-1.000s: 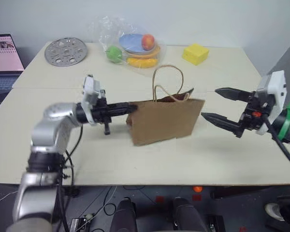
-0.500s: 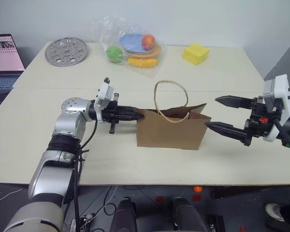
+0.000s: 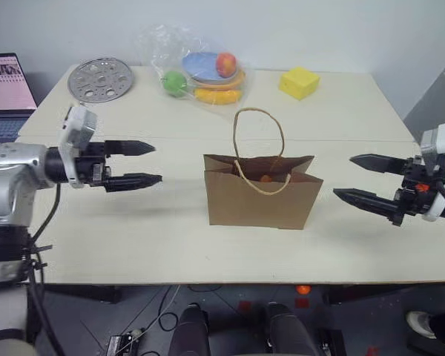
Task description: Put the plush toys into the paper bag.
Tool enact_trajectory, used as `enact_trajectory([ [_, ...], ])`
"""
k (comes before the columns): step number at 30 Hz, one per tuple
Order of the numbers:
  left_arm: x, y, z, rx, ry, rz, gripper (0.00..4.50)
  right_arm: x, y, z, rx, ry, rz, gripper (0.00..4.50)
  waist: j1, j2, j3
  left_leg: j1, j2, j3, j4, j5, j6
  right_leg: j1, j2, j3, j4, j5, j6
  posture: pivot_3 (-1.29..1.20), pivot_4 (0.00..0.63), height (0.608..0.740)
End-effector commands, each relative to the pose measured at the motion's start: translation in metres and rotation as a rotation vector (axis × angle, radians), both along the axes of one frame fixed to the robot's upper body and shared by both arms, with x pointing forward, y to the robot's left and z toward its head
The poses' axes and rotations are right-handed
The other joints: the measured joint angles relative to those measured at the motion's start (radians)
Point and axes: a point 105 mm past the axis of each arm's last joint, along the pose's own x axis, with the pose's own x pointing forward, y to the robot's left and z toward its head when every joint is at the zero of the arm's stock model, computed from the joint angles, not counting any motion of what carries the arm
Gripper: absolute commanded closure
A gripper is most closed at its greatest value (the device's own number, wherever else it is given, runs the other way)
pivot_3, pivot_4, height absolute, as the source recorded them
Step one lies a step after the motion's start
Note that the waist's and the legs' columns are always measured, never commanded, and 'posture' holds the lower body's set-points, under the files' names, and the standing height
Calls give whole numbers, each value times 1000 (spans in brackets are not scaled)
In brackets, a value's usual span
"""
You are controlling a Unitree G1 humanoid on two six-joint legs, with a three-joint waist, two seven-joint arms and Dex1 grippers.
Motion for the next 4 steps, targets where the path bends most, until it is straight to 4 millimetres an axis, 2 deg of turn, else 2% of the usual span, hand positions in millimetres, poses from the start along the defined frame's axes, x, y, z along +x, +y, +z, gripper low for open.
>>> enact_trajectory([
  [1, -1, 0, 16, 20, -80, 53, 43, 0, -6, 8, -21, -49, -1, 0, 1, 0, 0, 0, 0, 0, 0, 0, 0, 0, 0, 0, 0, -1, -1, 0, 150, 740],
  [4, 3, 2, 13, 12, -98, 83, 43, 3, -7, 2, -30, -46, -3, 0, -1, 0, 0, 1, 0, 1, -1, 0, 0, 0, 0, 0, 0, 1, 1, 0, 150, 740],
])
